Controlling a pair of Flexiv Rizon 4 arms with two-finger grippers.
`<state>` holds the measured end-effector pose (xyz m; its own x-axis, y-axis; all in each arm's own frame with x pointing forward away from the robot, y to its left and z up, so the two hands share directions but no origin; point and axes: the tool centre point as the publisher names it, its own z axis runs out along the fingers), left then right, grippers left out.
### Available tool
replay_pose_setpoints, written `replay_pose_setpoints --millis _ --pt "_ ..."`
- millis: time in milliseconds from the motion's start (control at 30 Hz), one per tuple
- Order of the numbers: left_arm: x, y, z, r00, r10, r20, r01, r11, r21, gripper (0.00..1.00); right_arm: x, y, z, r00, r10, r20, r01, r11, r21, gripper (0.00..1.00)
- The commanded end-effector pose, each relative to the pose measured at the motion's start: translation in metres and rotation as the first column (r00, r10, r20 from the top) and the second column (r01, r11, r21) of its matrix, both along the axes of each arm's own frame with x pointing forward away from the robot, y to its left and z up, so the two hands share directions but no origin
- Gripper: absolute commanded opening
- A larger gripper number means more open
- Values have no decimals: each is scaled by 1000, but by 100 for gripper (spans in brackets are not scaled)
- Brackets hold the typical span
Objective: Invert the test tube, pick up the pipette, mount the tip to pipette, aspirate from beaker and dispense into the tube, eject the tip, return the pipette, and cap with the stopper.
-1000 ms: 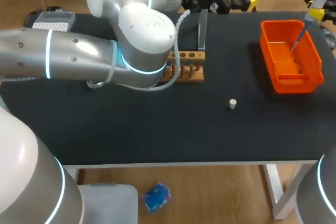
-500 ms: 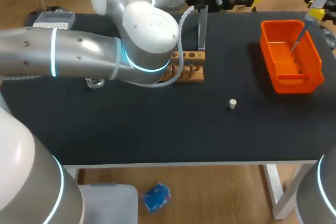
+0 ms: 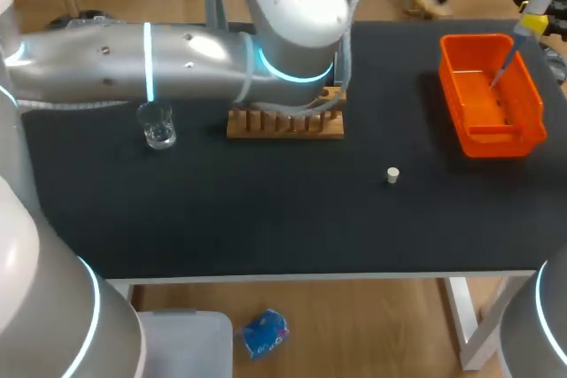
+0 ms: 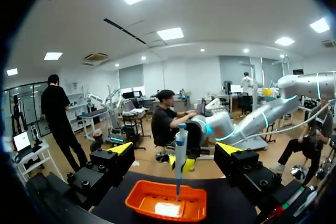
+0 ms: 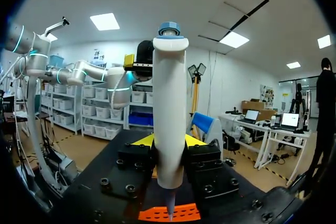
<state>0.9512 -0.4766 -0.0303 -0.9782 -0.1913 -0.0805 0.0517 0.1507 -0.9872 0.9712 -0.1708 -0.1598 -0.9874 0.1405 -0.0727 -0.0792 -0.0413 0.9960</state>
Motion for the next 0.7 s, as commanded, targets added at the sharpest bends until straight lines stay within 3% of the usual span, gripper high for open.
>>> replay_pose_setpoints --millis 33,100,633,667,700 --pt "19 -54 -8 999 -38 8 38 994 -101 100 2 -2 0 1000 6 1 -6 1000 0 0" --pt "19 -61 -10 998 -62 -18 59 990 -129 100 2 -2 0 1000 6 1 -6 1000 0 0" --pt "17 -64 -12 998 -55 -10 54 992 -116 100 2 -2 0 1000 6 1 -6 1000 0 0" --pt "17 -67 -13 999 -45 -5 44 994 -102 53 2 -2 0 1000 6 1 -6 1000 0 0" --pt "18 -71 -15 999 -51 -3 50 994 -95 0 2 -2 0 1000 6 1 -6 1000 0 0"
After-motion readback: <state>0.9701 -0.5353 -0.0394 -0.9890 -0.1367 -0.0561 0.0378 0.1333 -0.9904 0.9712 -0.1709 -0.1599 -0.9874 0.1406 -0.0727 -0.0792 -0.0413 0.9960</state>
